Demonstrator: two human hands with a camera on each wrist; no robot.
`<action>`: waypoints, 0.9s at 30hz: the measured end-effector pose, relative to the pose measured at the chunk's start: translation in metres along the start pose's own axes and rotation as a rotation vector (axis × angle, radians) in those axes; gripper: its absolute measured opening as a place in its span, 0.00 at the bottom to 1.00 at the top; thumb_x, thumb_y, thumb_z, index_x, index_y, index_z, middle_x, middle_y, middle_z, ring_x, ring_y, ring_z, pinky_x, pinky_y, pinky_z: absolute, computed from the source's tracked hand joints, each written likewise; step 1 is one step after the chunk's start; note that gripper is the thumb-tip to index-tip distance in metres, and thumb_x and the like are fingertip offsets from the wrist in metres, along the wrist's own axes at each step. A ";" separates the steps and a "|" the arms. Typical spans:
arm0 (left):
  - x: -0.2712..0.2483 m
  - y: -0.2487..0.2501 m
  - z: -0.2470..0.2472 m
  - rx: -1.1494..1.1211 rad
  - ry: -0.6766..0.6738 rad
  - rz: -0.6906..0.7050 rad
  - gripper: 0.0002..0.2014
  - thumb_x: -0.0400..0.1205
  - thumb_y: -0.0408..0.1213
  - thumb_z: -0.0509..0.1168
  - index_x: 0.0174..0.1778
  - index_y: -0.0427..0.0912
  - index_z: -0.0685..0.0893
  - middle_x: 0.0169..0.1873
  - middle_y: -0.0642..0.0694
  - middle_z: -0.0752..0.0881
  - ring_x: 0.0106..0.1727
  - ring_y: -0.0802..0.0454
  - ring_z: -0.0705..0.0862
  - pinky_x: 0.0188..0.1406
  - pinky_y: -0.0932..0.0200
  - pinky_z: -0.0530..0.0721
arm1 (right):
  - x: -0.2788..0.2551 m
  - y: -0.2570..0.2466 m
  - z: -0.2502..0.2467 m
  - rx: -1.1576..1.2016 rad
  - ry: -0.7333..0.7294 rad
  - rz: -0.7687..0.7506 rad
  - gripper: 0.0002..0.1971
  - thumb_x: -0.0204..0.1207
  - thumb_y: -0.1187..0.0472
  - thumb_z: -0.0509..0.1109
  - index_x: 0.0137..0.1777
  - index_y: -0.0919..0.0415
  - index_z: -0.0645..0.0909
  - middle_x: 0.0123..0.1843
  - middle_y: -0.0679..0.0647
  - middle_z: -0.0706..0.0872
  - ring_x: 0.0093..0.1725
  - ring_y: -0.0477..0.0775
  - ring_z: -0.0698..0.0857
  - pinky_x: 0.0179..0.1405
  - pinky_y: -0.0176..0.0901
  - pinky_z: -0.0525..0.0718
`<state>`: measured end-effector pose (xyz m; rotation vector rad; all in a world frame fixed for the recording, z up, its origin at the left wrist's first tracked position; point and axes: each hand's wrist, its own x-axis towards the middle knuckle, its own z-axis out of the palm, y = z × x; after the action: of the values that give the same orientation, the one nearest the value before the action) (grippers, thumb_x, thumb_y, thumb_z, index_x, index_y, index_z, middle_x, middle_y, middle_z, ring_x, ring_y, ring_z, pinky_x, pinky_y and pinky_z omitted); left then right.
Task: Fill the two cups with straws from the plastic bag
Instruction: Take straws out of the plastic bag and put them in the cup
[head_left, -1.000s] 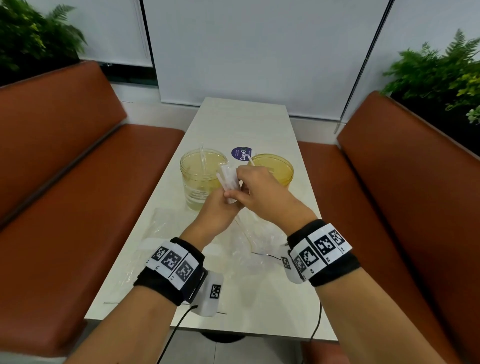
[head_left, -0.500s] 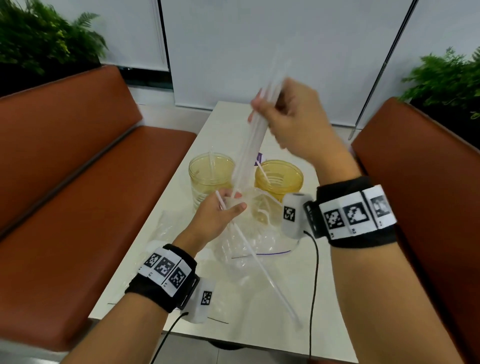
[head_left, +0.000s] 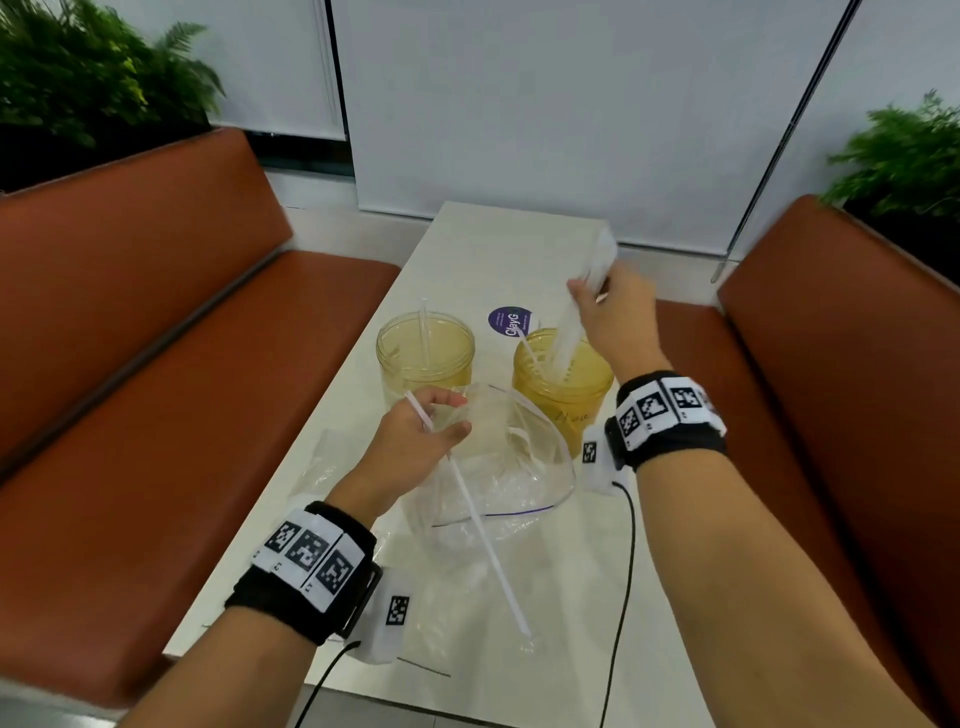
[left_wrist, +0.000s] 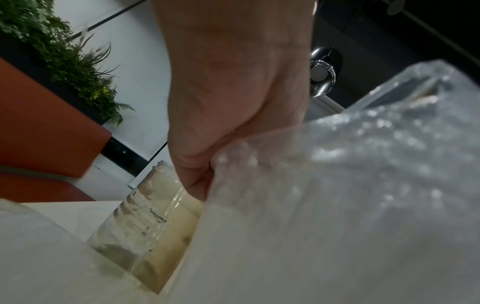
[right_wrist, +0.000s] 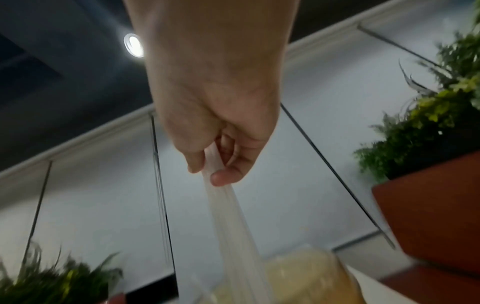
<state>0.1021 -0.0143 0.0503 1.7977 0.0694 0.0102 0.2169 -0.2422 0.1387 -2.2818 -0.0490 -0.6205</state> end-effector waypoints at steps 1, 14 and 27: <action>0.001 0.001 0.000 -0.005 -0.004 0.000 0.10 0.81 0.38 0.75 0.57 0.53 0.87 0.62 0.51 0.84 0.68 0.57 0.76 0.45 0.68 0.78 | -0.002 0.008 0.010 -0.036 -0.057 0.049 0.14 0.81 0.53 0.75 0.50 0.66 0.84 0.45 0.60 0.89 0.42 0.56 0.86 0.43 0.49 0.85; 0.005 0.011 -0.005 -0.014 0.006 -0.066 0.10 0.84 0.41 0.72 0.60 0.47 0.87 0.39 0.55 0.75 0.38 0.60 0.73 0.27 0.67 0.71 | -0.006 0.017 0.010 -0.194 -0.118 0.252 0.29 0.62 0.51 0.89 0.58 0.60 0.81 0.54 0.58 0.87 0.49 0.55 0.88 0.45 0.45 0.84; -0.002 0.032 -0.009 -0.067 -0.043 -0.158 0.18 0.81 0.30 0.72 0.65 0.49 0.85 0.44 0.51 0.77 0.45 0.52 0.79 0.35 0.59 0.77 | -0.045 -0.069 -0.023 -0.019 -0.591 -0.126 0.09 0.76 0.70 0.73 0.45 0.56 0.90 0.36 0.52 0.89 0.24 0.41 0.86 0.31 0.33 0.85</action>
<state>0.1010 -0.0124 0.0832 1.7207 0.1784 -0.1380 0.1526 -0.2022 0.1779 -2.4177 -0.4745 0.0113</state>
